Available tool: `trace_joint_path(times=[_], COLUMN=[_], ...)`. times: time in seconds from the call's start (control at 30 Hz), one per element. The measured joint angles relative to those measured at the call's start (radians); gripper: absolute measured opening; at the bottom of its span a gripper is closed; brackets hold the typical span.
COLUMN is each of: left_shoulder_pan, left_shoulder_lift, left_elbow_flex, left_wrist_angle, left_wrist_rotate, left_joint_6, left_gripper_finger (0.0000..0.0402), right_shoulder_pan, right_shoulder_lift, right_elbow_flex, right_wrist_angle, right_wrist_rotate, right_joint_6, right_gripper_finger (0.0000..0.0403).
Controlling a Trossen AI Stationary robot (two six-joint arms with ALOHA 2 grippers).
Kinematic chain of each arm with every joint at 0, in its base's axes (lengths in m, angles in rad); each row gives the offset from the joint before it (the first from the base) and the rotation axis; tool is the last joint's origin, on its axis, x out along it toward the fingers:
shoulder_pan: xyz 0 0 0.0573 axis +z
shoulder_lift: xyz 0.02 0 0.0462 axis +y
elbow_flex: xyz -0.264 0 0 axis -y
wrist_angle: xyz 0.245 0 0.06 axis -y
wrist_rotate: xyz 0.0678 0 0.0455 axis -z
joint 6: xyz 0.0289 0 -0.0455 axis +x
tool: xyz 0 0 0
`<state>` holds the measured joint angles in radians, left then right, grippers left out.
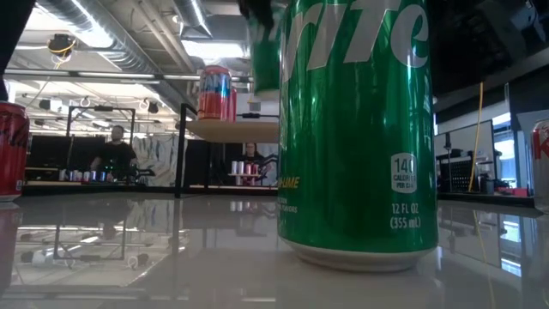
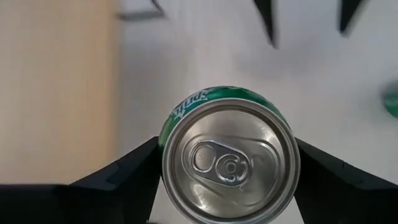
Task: Place canned beverage on shelf
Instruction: Put the top green soda can on the shelf
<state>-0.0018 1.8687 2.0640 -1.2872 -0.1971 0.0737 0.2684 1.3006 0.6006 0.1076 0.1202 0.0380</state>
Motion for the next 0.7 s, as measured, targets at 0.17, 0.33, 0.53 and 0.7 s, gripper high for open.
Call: trace_joint_path(times=[0.17, 0.33, 0.53, 0.7], left_shoulder_pan=[0.134, 0.293, 0.471, 0.579], left_shoulder_lift=[0.000, 0.000, -0.002, 0.022], left_elbow_flex=[0.150, 0.249, 0.293, 0.290], left_wrist_angle=[-0.036, -0.045, -0.059, -0.056], left_wrist_rotate=[0.006, 0.078, 0.155, 0.222], left_joint_6=[0.112, 0.196, 0.246, 0.303], left_gripper_finger=[0.0280, 0.0280, 0.0280, 0.0280], right_shoulder_pan=[-0.018, -0.093, -0.193, -0.269], right_shoulder_lift=[0.000, 0.000, 0.000, -0.001], right_elbow_flex=[0.000, 0.000, 0.000, 0.000], right_wrist_angle=[0.004, -0.008, -0.012, -0.004], right_wrist_rotate=[-0.016, -0.062, -0.115, -0.140], right_joint_6=[-0.021, -0.024, -0.043, -0.073], right_gripper_finger=[0.0370, 0.0370, 0.0370, 0.0370])
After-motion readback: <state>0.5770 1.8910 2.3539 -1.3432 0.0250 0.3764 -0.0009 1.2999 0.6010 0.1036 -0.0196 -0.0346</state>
